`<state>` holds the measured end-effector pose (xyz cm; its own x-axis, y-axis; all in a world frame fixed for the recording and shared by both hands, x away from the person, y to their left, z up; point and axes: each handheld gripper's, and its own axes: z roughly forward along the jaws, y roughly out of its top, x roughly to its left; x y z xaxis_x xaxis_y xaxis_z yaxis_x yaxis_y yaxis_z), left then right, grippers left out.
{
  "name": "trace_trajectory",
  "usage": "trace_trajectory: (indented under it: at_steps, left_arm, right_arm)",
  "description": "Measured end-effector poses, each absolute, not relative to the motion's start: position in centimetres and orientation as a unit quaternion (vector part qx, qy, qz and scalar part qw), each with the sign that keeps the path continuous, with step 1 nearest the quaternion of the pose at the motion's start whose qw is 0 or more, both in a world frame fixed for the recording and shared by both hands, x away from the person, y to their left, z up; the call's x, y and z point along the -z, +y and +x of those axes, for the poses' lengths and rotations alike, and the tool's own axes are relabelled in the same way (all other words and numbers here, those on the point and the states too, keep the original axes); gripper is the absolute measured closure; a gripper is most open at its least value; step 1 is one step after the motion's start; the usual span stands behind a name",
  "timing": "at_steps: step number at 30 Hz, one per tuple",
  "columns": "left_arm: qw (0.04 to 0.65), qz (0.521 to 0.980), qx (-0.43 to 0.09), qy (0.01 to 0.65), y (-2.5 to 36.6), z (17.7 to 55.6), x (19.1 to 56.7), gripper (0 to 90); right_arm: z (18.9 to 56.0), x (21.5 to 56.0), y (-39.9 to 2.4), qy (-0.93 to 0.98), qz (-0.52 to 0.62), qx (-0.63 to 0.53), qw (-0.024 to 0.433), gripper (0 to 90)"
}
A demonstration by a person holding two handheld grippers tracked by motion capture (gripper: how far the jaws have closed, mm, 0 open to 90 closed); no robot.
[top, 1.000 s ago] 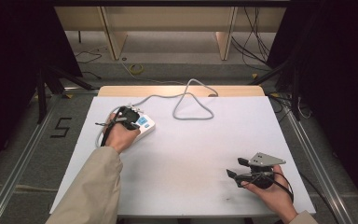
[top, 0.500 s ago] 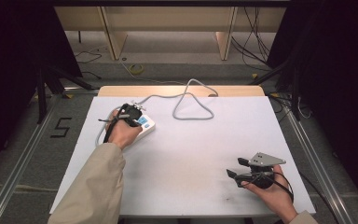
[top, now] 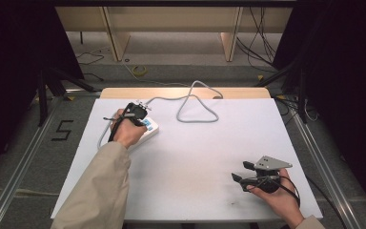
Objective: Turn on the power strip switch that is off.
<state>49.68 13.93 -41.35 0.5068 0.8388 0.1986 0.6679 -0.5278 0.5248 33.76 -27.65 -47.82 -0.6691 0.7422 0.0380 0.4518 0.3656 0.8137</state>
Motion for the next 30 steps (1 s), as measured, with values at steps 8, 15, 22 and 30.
trace_trajectory:
  at_steps: [8,15,22,30]
  left_arm:
    - [0.193,0.847,-0.216,0.446,13.5,50.1,41.3,89.9]
    - [0.184,0.852,-0.214,0.442,13.4,50.6,41.2,89.9]
    - [0.18,0.853,-0.216,0.439,13.0,50.9,41.0,89.9]
    - [0.179,0.853,-0.214,0.441,12.8,51.1,41.1,89.9]
  right_arm:
    - [33.8,47.8,-27.7,0.808,0.37,-0.426,0.17,33.7]
    - [33.8,47.8,-27.7,0.808,0.37,-0.425,0.17,33.7]
    - [33.8,47.8,-27.7,0.809,0.369,-0.425,0.171,33.8]
    - [33.8,47.8,-27.6,0.809,0.368,-0.425,0.17,33.7]
